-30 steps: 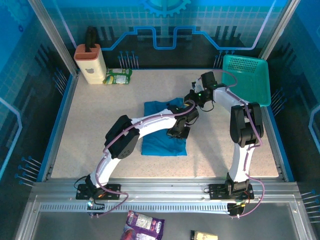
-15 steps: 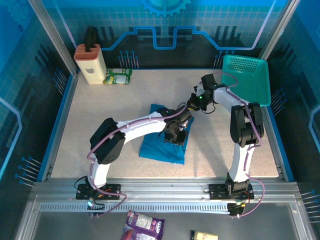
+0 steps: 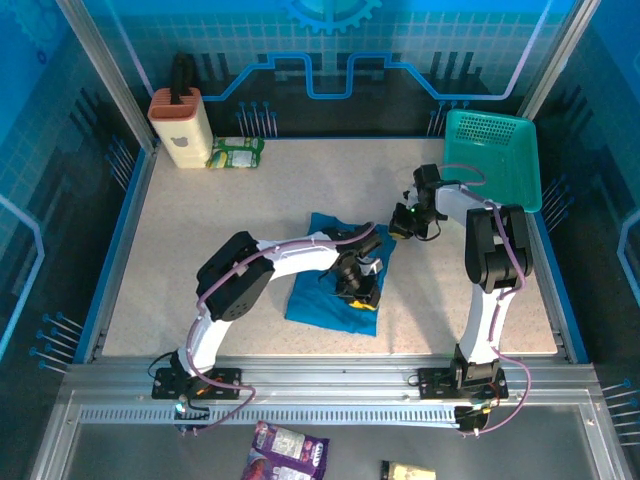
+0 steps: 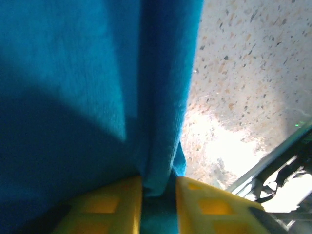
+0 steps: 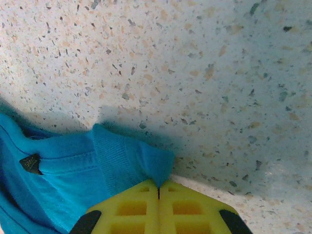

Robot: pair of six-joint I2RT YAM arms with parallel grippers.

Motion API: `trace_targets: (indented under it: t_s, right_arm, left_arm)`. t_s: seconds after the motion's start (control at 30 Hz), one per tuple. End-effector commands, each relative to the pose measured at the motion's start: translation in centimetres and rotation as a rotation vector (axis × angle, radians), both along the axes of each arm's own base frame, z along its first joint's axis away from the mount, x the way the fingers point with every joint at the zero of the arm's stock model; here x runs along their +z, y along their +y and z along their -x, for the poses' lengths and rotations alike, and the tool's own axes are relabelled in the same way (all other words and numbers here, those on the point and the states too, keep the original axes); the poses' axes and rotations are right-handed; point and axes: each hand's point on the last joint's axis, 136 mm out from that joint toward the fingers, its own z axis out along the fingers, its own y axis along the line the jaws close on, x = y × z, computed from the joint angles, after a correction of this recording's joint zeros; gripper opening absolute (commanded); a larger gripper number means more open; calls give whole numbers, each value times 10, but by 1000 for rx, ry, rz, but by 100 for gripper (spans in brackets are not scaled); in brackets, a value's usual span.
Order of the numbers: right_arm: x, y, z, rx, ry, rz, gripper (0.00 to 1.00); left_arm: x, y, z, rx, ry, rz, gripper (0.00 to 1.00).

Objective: Fold the inside-out t-shirt

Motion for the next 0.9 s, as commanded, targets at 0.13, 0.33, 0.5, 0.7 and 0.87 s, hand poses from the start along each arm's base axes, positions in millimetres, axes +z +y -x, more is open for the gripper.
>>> trace_targets:
  t_s: [0.13,0.33,0.5,0.7,0.87]
  right_arm:
    - [41,-12,5,-15,-69,61,28]
    - [49,-3,35,-23,-54,31,43]
    - [29,13,52,-11,-1,13,51]
    - [8,23,58,-9,33,-2,50]
    - [-5,29,55,-8,44,-7,48]
  left_arm:
    - [70,10,-35,97,-54,201,37]
    - [66,64,-69,184,-117,119,38]
    - [38,108,-87,226,-124,18,36]
    - [14,130,-92,258,-90,-11,34]
    - [3,131,-87,263,-65,-9,33]
